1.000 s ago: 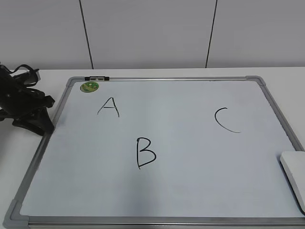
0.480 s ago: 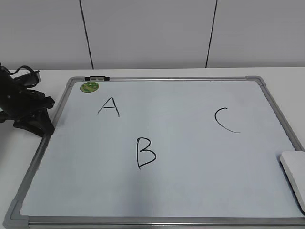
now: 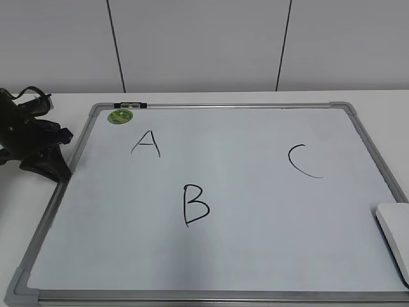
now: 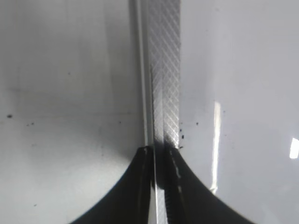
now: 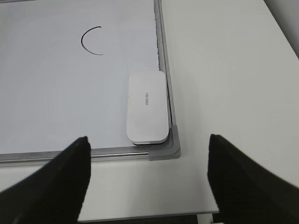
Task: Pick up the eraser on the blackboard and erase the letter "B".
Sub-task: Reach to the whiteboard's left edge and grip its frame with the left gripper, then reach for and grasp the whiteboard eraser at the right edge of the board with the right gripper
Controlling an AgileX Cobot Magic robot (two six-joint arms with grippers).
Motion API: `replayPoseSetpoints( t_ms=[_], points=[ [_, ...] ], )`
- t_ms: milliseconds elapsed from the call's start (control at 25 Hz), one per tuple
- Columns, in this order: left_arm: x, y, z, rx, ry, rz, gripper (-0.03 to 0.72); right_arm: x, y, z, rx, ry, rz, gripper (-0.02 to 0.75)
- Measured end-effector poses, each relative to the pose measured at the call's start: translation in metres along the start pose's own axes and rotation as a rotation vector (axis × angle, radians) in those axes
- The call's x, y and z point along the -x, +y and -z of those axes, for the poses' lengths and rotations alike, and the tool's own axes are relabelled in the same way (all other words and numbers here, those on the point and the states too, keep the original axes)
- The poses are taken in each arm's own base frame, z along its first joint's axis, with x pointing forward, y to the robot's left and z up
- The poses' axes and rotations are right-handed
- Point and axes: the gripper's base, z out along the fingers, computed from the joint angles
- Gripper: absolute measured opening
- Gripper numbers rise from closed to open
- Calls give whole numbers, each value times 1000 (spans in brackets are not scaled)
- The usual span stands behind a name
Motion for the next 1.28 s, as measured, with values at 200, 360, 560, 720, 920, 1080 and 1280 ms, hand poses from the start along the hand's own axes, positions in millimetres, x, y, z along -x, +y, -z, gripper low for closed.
replayPoseSetpoints(
  t_ms=[200,360,560,720,920,1080,1280],
  points=[
    [0,0,0,-2,0,1,35,0,0,0,0,0,0,581],
    [0,0,0,-2,0,1,35,9,0,4,1,-12,0,581],
    [0,0,0,-2,2,1,35,34,0,-22,2,130,8,581],
    [0,0,0,-2,2,1,34,50,0,-57,3,261,10,581],
    [0,0,0,-2,2,1,34,66,0,-94,3,296,12,581],
    [0,0,0,-2,2,1,34,69,0,-117,4,378,14,581],
    [0,0,0,-2,3,1,34,76,0,-143,8,483,26,581]
  ],
)
